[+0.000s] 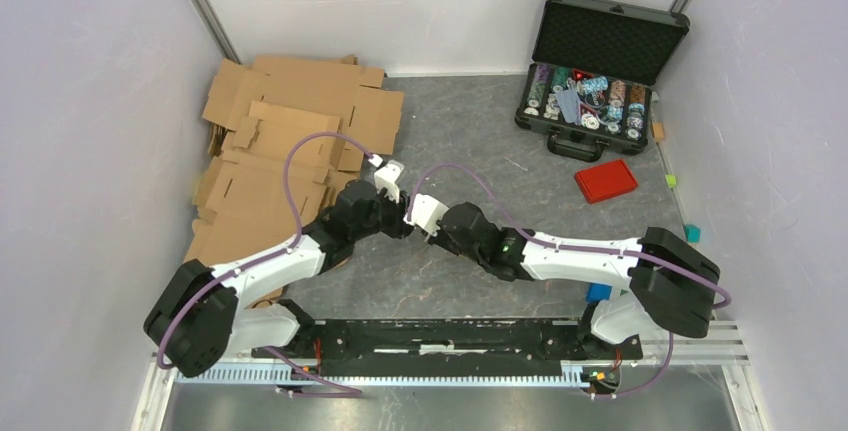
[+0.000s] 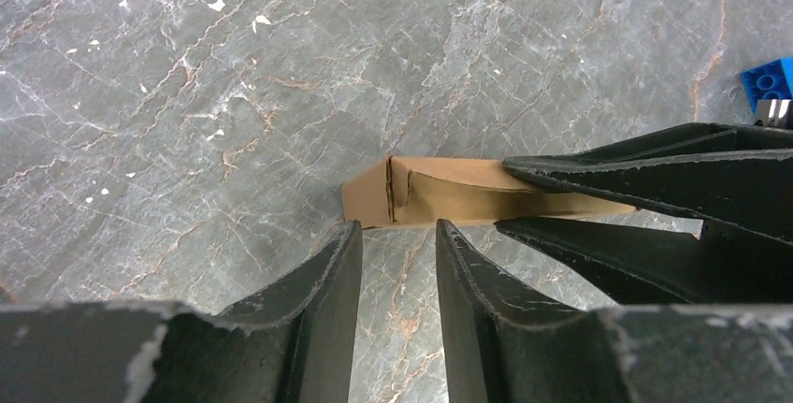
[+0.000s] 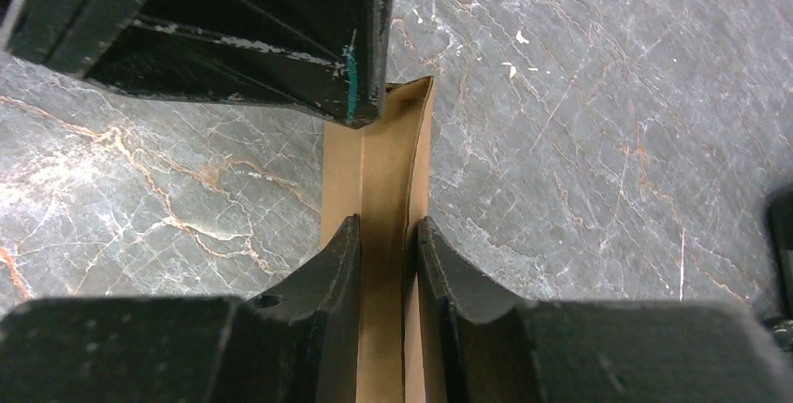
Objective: Fold the paper box
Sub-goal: Close the paper box at the center of the board.
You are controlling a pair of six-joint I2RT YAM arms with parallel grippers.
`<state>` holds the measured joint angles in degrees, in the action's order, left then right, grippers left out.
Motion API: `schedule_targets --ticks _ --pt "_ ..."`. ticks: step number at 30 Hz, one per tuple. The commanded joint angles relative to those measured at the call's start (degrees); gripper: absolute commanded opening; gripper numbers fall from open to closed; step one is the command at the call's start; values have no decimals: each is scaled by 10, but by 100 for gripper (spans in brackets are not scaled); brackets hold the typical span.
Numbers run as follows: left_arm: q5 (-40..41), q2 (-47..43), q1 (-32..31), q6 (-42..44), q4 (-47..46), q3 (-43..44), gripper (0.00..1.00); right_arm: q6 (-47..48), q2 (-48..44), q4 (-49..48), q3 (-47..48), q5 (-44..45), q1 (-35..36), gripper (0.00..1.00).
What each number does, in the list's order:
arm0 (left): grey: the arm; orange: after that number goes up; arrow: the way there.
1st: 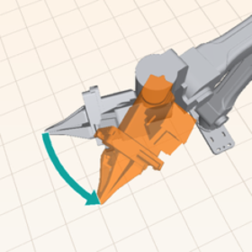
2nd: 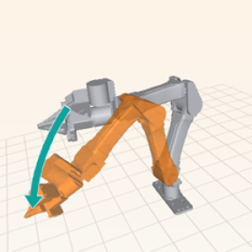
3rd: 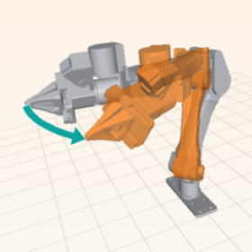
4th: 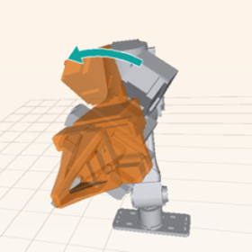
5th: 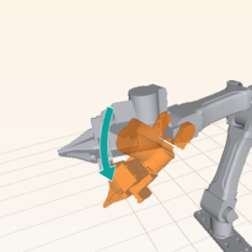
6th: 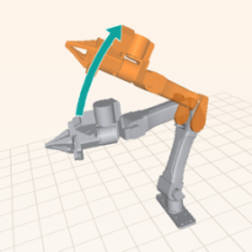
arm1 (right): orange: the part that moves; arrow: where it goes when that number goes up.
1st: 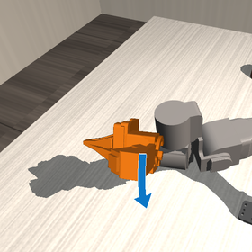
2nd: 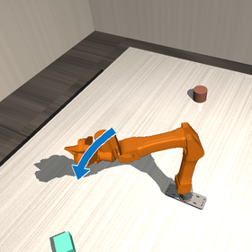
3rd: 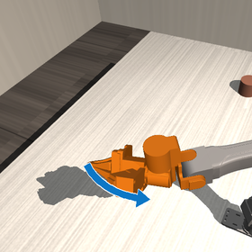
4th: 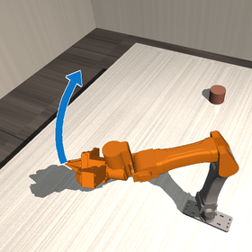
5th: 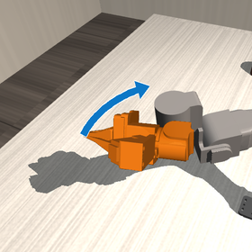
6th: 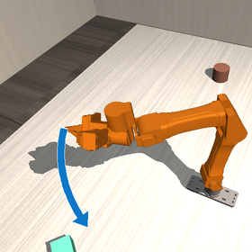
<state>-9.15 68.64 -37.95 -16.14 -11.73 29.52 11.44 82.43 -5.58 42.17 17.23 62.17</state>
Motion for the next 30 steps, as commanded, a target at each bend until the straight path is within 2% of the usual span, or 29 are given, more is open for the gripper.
schedule_targets --ticks 1,7,16,30 --pt "-7 13 -1 35 -42 13 43 -6 -16 -1 0 -46 -5 20" --pt "-6 38 0 37 -37 26 42 -5 -17 0 1 -56 -7 20" --pt "2 40 0 41 -18 33 11 -3 -7 5 7 -62 -9 20" --pt "64 19 -5 56 19 36 8 6 -2 23 19 -69 -14 21"
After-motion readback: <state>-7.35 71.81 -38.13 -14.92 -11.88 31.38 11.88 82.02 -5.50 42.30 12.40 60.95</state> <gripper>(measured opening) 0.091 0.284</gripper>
